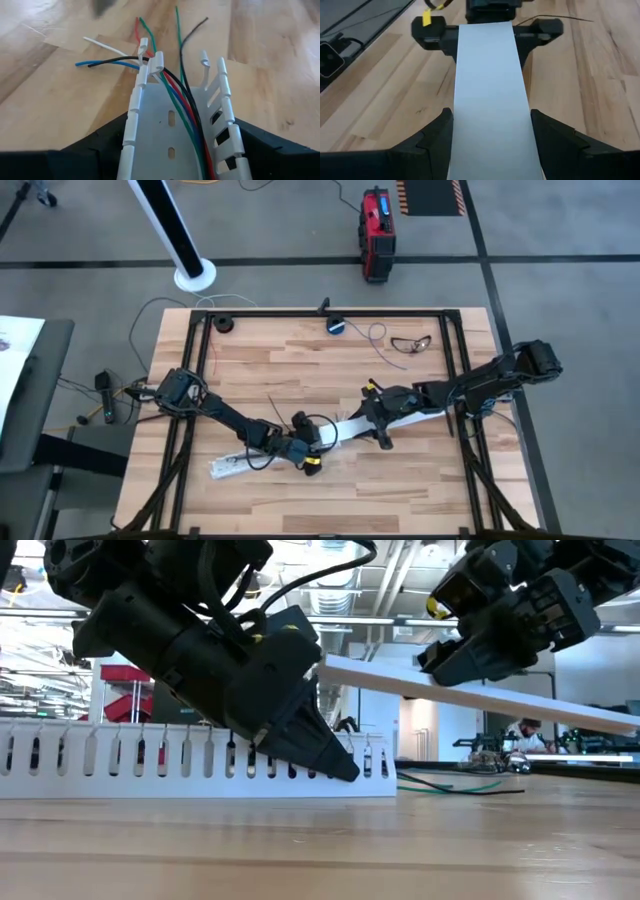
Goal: Ziptie cables
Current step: Close the white cable duct
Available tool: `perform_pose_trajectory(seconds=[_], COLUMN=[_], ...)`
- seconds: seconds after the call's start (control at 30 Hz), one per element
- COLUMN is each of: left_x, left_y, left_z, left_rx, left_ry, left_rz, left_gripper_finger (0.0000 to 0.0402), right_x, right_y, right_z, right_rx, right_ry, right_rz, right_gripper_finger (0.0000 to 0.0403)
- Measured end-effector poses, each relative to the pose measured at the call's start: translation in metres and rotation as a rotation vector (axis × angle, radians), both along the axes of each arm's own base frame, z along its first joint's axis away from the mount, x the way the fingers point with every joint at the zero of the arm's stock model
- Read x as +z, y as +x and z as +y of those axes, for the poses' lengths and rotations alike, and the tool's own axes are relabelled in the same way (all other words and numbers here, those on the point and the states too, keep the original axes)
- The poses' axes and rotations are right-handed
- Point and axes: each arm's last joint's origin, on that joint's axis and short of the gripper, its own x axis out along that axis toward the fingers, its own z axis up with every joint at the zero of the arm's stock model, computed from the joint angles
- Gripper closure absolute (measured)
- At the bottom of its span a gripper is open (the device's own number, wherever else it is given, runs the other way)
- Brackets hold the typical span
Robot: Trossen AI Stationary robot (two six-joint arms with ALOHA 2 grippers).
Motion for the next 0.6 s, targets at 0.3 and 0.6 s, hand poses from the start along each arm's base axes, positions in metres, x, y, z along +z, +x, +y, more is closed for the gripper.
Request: perform_pose_trajectory(seconds=[0.3,0.6], left_x=[0.000,0.000], left_y=[0.001,0.001], left_z=[0.003,0.003], left_rx=[0.006,-0.002], left_ry=[0.020,0.019], left_rz=[-0.001,0.002], left_gripper_finger=[0.0139,0.0139], right_x=[-0.026,-0.029], right_y=[0.012,0.016], right_z=[0.000,-0.008], right_rx=[0.001,-0.008], right_ry=[-0.013,0.003], right_rz=[0.021,0.012], right_gripper_finger=[0.0181,0.0181])
